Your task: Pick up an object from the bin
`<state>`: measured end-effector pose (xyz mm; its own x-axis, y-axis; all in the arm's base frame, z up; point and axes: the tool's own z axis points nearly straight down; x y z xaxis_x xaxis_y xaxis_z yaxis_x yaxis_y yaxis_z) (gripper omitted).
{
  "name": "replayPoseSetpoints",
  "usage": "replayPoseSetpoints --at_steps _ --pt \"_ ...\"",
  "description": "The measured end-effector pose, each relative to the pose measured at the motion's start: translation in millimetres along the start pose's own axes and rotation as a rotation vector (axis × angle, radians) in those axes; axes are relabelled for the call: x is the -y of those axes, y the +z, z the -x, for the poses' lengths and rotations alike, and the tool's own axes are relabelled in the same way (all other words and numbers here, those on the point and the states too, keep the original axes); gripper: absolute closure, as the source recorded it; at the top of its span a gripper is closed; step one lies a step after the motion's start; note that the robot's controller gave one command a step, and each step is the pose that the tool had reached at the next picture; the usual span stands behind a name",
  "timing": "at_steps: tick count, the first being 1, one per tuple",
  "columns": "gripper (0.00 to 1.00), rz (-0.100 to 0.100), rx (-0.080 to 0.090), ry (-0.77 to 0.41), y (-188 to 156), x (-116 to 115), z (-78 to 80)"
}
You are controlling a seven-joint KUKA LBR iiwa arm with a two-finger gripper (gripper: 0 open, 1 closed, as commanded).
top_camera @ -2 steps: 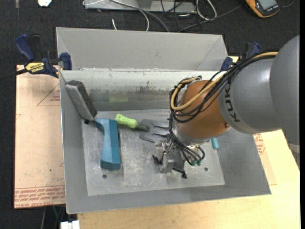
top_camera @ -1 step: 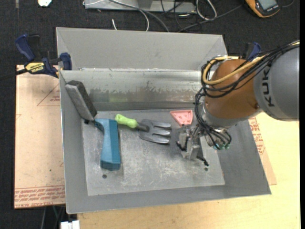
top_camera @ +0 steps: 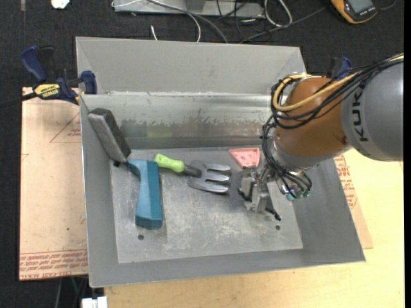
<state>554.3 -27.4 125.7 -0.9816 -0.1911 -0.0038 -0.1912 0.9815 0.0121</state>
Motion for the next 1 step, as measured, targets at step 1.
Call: replayPoseSetpoints --at_steps 1 --pt "1.0 0.0 -0.001 0.021 -70.5 9.1 2.1"
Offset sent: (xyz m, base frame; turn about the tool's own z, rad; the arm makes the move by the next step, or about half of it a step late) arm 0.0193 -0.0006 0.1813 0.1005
